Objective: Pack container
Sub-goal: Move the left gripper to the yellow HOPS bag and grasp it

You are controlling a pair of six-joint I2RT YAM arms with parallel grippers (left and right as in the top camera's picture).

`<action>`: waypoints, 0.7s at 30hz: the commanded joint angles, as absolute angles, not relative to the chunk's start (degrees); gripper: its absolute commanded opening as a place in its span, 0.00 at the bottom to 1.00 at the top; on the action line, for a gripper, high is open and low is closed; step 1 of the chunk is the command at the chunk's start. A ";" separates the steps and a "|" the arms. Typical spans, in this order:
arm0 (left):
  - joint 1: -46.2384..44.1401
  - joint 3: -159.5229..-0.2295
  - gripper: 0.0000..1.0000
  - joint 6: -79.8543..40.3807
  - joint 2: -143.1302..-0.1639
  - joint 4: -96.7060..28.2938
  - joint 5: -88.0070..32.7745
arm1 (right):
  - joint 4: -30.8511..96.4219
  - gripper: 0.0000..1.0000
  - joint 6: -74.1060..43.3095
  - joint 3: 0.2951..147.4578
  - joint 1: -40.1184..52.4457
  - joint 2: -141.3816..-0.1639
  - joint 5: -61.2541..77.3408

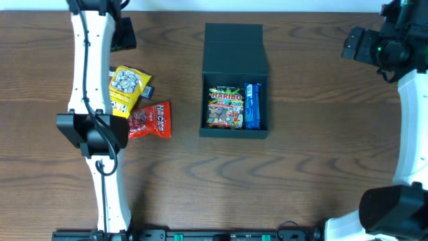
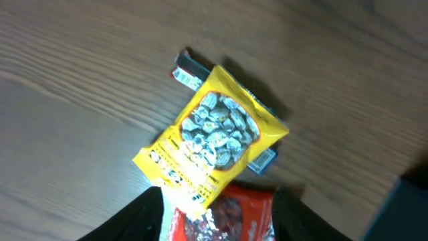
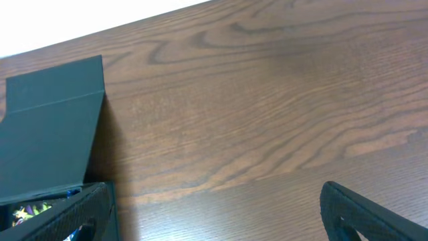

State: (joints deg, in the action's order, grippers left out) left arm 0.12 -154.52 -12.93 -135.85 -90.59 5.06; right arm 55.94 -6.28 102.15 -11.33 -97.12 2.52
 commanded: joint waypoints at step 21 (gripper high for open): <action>17.65 -109.10 0.55 3.22 -115.11 -66.15 -2.37 | 54.65 0.99 -6.20 101.93 -11.64 -97.51 1.96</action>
State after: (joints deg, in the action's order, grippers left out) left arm 18.98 -110.59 -1.13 -114.50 -68.03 -3.33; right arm 54.81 -6.33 102.15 -11.33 -97.12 2.55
